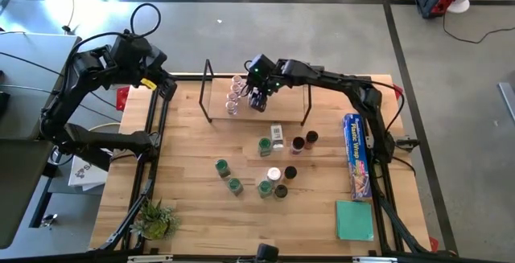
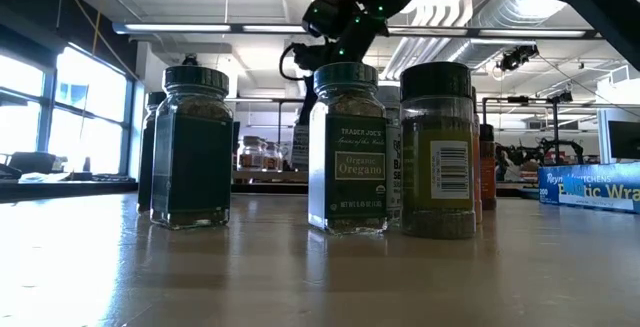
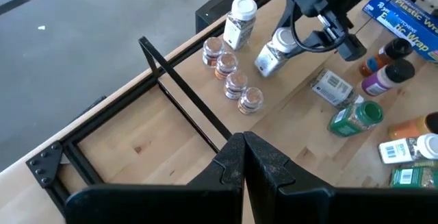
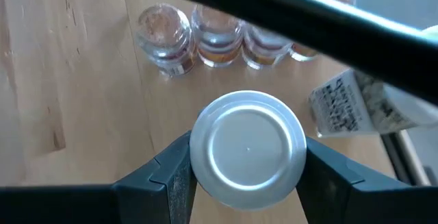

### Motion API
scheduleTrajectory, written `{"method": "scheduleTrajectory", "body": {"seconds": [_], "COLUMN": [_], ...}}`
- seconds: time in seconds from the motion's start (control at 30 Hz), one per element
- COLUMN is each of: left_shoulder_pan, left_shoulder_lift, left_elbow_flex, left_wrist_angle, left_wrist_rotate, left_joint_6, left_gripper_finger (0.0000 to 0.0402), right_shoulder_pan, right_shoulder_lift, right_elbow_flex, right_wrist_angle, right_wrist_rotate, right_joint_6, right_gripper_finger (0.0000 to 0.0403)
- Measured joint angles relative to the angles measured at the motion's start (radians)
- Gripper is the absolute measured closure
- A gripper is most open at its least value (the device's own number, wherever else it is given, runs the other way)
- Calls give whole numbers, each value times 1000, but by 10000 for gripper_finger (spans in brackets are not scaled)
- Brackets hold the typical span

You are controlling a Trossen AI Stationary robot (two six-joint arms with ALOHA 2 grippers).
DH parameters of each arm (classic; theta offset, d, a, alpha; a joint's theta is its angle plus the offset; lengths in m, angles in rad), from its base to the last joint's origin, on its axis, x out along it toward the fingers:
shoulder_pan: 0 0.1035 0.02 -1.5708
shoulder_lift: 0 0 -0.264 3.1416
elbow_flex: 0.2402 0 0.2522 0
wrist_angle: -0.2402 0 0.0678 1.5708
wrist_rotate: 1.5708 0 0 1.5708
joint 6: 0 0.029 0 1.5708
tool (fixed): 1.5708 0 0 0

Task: Shelf spices
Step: Put the bottom left white seasoning bottle on the shelf aligned with the other white seasoning bottle

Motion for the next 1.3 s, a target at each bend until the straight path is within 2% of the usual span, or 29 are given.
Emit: {"method": "scheduleTrajectory", "body": {"seconds": [0.1,0.23,0.37,0.53,0.73,0.87,1.1,1.3], "left_shoulder_pan": [0,0,0,0,0,0,0,0], "left_shoulder_lift": [0,0,0,0,0,0,0,0], "left_elbow_flex": [0,0,0,0,0,0,0,0], "left_wrist_angle": [0,0,0,0,0,0,0,0], "left_wrist_rotate": [0,0,0,0,-1,-1,-1,-2], "left_joint_6": [-7,-7,-7,-7,-7,-7,-7,-7], "left_gripper_finger": [401,401,401,401,401,401,401,401], "right_shoulder_pan": [-1,-1,-1,2,2,2,10,21], "right_shoulder_lift": [0,11,20,20,18,18,13,2], "right_elbow_flex": [0,0,0,6,12,12,12,26], "right_wrist_angle": [19,43,54,96,95,86,54,32], "right_wrist_rotate": [9,34,47,119,123,125,227,239], "right_joint_6": [-31,-38,-38,-62,-124,-116,-72,-61], "right_gripper_finger": [213,179,166,163,161,160,160,160]}}
